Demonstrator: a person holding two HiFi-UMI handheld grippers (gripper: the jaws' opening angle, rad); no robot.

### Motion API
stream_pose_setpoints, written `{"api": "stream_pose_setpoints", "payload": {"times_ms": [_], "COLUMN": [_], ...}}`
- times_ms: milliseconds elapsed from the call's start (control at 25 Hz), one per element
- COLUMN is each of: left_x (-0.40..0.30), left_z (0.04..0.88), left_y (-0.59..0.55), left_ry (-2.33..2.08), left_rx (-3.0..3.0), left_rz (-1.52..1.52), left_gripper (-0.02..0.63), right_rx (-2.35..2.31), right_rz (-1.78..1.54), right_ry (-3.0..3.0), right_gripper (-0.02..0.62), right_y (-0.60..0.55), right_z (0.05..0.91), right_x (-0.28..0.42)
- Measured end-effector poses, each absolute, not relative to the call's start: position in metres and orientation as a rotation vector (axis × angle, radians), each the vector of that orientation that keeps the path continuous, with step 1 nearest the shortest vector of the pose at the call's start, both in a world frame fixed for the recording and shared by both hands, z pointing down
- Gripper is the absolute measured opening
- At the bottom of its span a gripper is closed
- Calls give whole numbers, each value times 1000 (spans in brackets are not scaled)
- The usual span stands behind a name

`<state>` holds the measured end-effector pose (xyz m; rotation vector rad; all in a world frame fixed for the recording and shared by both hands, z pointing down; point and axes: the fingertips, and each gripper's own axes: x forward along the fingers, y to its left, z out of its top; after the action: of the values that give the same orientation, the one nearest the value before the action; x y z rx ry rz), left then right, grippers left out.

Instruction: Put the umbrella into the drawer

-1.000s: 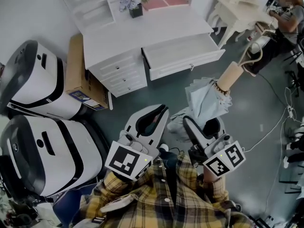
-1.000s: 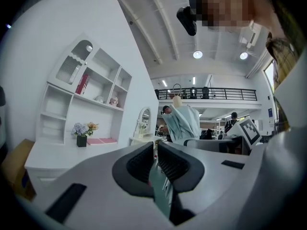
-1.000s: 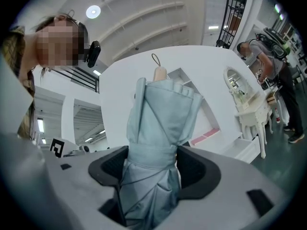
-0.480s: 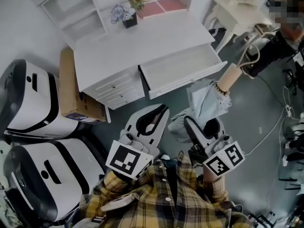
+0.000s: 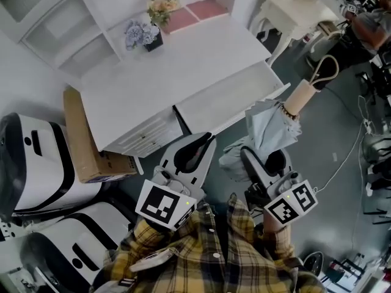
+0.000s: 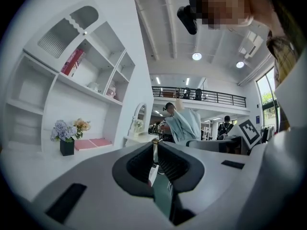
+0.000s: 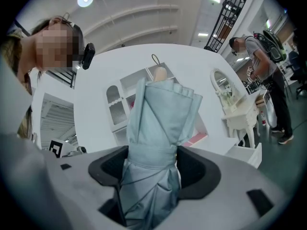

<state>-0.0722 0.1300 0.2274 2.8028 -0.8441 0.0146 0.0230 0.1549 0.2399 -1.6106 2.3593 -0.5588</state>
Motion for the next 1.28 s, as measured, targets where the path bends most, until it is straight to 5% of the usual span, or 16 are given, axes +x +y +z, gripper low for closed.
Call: {"api": "stream_pose_setpoints", "payload": {"times_ms": [1280], "left_x": [-12], "left_z": [264], "left_y": [-5], "left_ry": [-880], "left_rx": [2719], "left_rz": [118], "left_gripper": [43], "right_rx": [-1675], "right_rz": [-707], "right_ry": [2319], "right_gripper": [322], "right_y": [12], "right_z": [286], "right_x": [107]}}
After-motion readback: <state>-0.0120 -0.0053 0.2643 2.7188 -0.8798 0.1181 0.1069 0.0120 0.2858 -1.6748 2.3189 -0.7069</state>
